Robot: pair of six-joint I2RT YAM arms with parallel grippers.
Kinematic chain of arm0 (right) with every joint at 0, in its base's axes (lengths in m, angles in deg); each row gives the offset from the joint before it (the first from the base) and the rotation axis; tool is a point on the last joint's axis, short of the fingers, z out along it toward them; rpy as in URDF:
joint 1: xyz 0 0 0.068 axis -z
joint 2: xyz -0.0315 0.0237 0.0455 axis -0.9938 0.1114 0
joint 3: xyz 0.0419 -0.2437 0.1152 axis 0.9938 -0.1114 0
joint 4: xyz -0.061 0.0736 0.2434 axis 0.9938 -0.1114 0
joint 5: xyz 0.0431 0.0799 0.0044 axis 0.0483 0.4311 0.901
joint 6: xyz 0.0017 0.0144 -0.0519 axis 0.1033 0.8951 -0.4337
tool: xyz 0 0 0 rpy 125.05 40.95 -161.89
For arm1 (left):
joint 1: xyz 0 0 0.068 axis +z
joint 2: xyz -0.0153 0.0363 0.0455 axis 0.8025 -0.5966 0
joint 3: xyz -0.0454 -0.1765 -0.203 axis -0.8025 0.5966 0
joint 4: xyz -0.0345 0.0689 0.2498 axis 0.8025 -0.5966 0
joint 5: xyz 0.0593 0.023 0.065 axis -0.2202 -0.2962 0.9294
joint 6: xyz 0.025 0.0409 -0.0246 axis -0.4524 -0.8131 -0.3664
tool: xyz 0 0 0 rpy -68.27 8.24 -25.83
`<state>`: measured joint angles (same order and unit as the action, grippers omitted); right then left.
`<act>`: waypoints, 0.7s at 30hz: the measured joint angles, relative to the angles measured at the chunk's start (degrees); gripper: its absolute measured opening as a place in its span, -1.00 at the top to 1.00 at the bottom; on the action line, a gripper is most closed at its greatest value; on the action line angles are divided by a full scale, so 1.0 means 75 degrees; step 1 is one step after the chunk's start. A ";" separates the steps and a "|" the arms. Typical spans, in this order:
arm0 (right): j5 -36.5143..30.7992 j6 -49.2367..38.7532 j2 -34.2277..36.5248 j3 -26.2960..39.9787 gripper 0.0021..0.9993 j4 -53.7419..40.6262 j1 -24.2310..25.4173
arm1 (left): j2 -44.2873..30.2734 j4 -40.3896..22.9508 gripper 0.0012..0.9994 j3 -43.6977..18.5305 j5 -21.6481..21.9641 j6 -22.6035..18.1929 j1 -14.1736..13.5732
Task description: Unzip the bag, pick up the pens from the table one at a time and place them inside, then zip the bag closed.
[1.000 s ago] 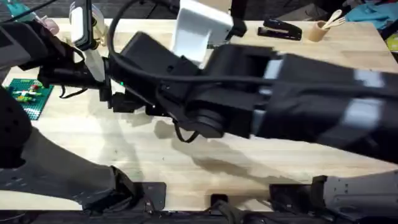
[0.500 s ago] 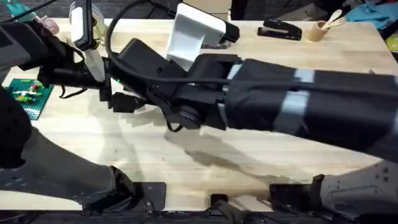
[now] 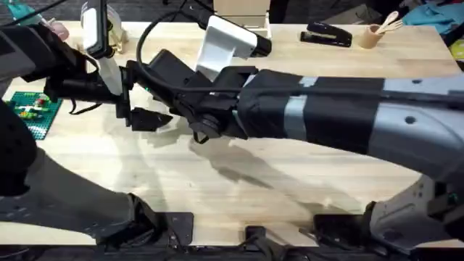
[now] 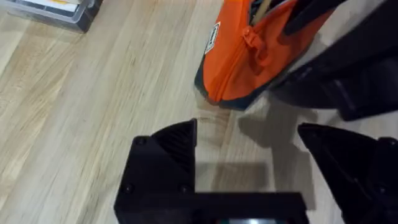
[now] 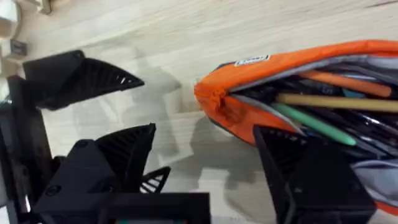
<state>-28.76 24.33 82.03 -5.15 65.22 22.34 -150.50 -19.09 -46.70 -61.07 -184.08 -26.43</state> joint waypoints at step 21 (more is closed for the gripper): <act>-0.0003 0.0000 0.0594 0.0000 -0.02 0.0420 0.0366 | 0.0000 -0.0029 -0.99 0.0000 -0.0003 0.0000 -0.0003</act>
<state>-28.78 24.33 86.49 -5.15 68.37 25.08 -150.50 -19.31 -46.70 -61.09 -184.08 -26.45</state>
